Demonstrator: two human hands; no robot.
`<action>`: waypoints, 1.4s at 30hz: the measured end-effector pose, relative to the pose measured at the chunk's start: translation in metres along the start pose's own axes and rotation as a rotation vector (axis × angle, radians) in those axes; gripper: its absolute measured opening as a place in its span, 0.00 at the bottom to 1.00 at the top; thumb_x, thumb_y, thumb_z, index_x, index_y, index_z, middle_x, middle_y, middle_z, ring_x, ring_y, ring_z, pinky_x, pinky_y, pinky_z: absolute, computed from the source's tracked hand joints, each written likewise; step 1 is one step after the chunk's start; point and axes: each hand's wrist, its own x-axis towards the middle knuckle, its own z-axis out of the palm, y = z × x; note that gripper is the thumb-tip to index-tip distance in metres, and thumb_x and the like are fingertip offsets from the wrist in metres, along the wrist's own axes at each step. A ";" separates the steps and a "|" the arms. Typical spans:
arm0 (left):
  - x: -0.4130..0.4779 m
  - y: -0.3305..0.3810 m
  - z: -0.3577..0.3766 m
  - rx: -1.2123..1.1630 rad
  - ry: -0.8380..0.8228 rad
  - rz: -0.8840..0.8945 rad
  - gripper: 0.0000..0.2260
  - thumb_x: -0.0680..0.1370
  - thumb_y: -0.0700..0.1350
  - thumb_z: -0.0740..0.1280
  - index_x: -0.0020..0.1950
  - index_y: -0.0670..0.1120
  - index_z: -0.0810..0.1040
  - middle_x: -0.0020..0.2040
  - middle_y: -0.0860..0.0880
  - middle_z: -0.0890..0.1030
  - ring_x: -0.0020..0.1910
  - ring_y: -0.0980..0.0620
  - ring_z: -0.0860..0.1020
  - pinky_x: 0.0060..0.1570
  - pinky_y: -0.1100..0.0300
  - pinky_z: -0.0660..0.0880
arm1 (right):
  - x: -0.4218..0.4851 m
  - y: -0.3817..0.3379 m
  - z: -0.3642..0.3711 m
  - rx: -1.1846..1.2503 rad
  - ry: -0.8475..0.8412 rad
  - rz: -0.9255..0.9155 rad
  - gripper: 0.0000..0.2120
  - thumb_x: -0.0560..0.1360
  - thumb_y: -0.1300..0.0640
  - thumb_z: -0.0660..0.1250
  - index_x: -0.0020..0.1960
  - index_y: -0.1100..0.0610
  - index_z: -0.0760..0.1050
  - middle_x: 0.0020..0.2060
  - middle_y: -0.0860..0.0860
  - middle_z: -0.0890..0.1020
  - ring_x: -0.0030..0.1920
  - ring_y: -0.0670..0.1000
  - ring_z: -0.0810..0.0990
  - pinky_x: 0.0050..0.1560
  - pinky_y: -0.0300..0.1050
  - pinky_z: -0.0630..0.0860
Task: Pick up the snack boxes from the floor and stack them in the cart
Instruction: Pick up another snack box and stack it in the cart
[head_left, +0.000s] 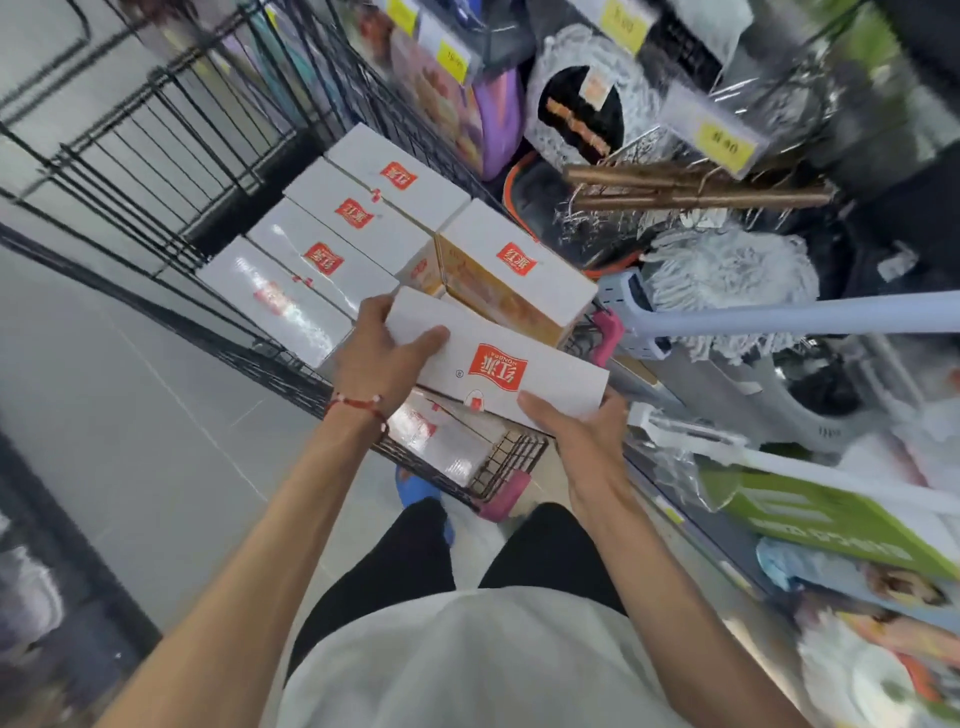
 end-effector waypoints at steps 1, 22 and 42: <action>0.010 0.000 -0.002 0.021 -0.031 0.000 0.27 0.75 0.54 0.73 0.69 0.49 0.67 0.57 0.52 0.79 0.55 0.46 0.82 0.57 0.44 0.80 | 0.001 0.002 0.006 0.010 0.018 0.002 0.40 0.69 0.63 0.82 0.71 0.54 0.61 0.60 0.50 0.81 0.61 0.49 0.82 0.60 0.47 0.81; 0.166 0.021 0.050 0.570 -0.226 0.015 0.28 0.80 0.51 0.67 0.77 0.43 0.64 0.73 0.42 0.72 0.72 0.40 0.70 0.70 0.46 0.67 | 0.098 0.007 0.070 0.039 0.115 0.096 0.32 0.79 0.64 0.72 0.72 0.47 0.57 0.60 0.44 0.76 0.57 0.41 0.77 0.47 0.25 0.76; 0.120 -0.027 0.042 0.360 -0.030 0.228 0.22 0.80 0.38 0.67 0.73 0.49 0.72 0.74 0.49 0.71 0.72 0.49 0.71 0.68 0.55 0.71 | 0.123 0.016 0.062 -0.089 -0.052 0.160 0.34 0.80 0.57 0.72 0.79 0.52 0.57 0.66 0.48 0.77 0.65 0.47 0.77 0.72 0.46 0.70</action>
